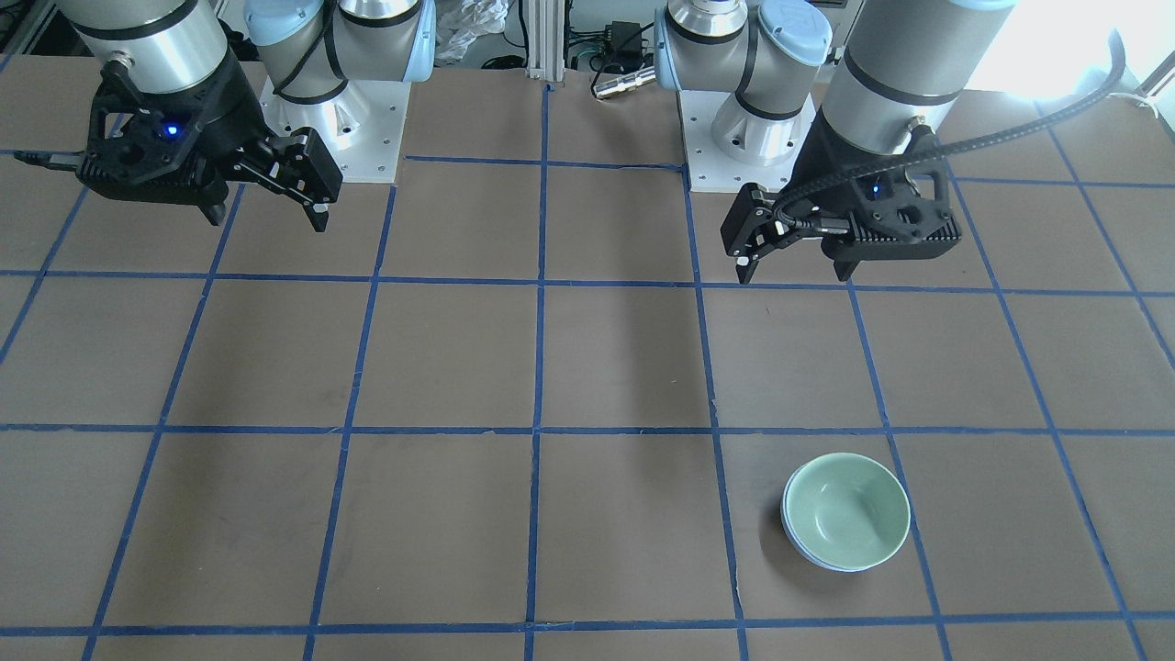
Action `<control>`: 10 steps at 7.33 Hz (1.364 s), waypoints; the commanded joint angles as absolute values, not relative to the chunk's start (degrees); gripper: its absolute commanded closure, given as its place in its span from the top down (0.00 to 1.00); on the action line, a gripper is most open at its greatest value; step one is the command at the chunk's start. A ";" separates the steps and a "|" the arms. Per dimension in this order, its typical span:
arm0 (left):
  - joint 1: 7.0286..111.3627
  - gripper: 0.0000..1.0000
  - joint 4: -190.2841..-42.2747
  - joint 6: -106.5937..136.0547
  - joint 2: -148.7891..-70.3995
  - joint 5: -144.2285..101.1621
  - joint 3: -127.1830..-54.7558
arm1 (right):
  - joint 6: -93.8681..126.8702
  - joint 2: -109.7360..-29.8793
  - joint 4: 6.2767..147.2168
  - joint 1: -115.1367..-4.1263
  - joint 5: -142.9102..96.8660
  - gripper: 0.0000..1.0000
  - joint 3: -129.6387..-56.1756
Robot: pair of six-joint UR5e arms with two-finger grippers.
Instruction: Stack green bowl on blue bowl
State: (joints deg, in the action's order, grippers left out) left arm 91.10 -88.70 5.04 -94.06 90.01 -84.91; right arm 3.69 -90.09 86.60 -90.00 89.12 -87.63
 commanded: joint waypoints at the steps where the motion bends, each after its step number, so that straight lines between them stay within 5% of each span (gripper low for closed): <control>1: 90.79 1.00 -89.74 4.75 -93.16 90.09 -85.08 | 3.69 -90.09 86.57 -90.00 89.12 1.00 -87.63; 10: 90.97 1.00 -89.74 4.57 -92.29 90.35 -85.25 | 3.69 -90.09 86.57 -90.00 89.12 1.00 -87.71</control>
State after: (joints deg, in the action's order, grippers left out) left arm 90.96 -89.74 4.57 -92.32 90.27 -85.22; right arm 3.69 -90.09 86.57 -90.00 89.12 -87.64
